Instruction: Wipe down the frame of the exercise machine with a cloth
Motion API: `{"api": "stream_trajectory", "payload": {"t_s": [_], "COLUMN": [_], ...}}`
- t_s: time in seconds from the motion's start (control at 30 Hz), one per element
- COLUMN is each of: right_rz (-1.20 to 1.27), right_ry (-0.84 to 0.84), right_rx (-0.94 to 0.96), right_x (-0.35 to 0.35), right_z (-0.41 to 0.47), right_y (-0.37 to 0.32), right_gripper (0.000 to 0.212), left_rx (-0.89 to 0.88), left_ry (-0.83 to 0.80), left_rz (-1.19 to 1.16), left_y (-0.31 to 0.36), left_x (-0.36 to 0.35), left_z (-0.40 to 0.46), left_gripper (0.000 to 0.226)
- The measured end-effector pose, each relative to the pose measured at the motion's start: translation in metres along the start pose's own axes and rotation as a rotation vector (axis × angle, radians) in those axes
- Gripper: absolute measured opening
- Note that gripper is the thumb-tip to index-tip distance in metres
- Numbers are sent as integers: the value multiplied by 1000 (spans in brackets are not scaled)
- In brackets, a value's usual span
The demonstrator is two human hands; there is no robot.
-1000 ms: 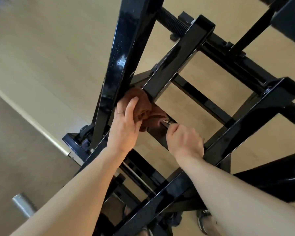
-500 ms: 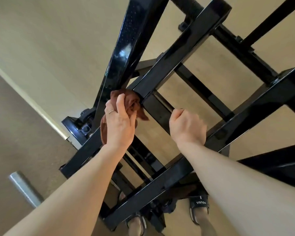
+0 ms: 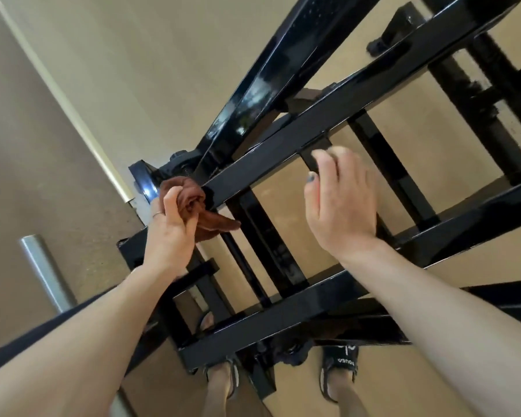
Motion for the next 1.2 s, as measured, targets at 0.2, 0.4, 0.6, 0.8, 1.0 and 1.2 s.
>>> {"api": "stream_trajectory", "payload": {"t_s": [0.2, 0.4, 0.6, 0.8, 1.0, 1.2], "right_rz": [-134, -292, -325, -332, -341, -318], "right_ry": [-426, -374, -343, -364, -511, -724], "right_rx": [315, 410, 410, 417, 427, 428], "right_x": [-84, -116, -122, -119, -116, -83], "right_z": [9, -2, -2, -2, -3, 15], "right_y": [-131, -121, -125, -126, -124, -123], "right_gripper": [60, 57, 58, 56, 62, 61], "left_rx": [-63, -7, 89, -100, -44, 186], "left_ry": [59, 103, 51, 47, -1, -190], "left_rz": [-30, -66, 51, -107, -124, 121], "left_y": [33, -67, -127, -29, -28, -84], "left_x": [-19, 23, 50, 12, 5, 46], "left_z": [18, -13, -34, -1, 8, -14], "left_gripper": [46, 45, 49, 46, 50, 46]}}
Point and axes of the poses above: each hand's wrist, its own z-axis towards the middle knuckle, its own x-axis out of the back of the hand, y = z × x, the point moved 8 cm from there along z, towards the middle knuckle, and after that the axes turned 6 degrees about -z, right-handed, at the moved point
